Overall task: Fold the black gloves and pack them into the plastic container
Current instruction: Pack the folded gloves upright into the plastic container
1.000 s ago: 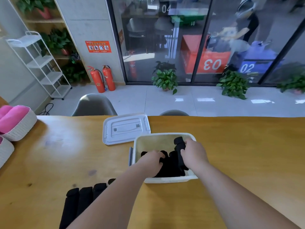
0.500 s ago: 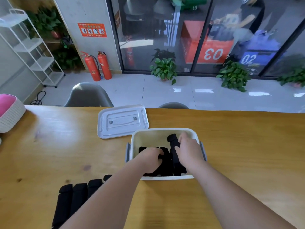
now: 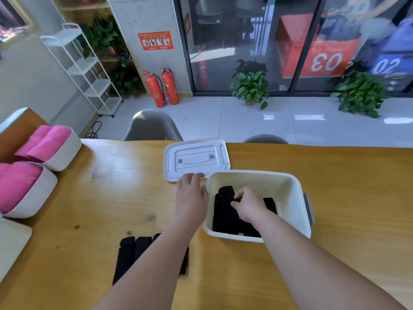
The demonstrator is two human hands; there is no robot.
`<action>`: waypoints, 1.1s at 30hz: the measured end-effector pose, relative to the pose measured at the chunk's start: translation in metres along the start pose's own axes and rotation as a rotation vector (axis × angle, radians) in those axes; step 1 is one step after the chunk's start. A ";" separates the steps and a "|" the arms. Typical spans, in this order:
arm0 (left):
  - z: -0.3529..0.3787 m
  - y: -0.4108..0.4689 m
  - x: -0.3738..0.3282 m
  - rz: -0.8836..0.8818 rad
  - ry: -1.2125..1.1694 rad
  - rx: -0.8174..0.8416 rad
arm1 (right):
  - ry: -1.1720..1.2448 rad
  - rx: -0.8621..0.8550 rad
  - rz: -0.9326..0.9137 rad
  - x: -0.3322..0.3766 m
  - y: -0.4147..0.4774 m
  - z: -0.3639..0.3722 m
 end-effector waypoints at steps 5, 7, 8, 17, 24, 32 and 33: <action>0.009 -0.008 0.020 -0.135 -0.107 0.047 | -0.035 0.043 -0.027 0.014 0.006 0.032; 0.011 -0.008 0.020 -0.143 -0.108 0.049 | -0.151 0.052 -0.054 0.015 0.006 0.038; 0.012 -0.007 0.020 -0.138 -0.101 0.048 | -0.260 0.050 -0.080 0.017 0.005 0.038; 0.011 -0.006 0.023 -0.113 -0.065 0.040 | -0.626 0.098 -0.340 0.031 -0.003 0.047; -0.017 -0.025 0.053 -0.129 -0.110 0.078 | -0.478 -0.014 -0.343 0.046 -0.020 0.022; -0.055 -0.091 0.120 -0.259 -0.028 0.116 | -0.247 -0.253 -0.573 0.110 -0.082 0.019; -0.059 -0.102 0.129 -0.272 -0.012 0.113 | -0.243 -0.233 -0.623 0.117 -0.092 0.027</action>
Point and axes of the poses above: each hand's wrist, its own y-axis towards the middle knuckle, its own z-axis out of the palm, x = y × z, the point moved 7 cm from there along y, towards the middle knuckle, and after that the axes turned 5 degrees about -z, right-handed, at the moved point
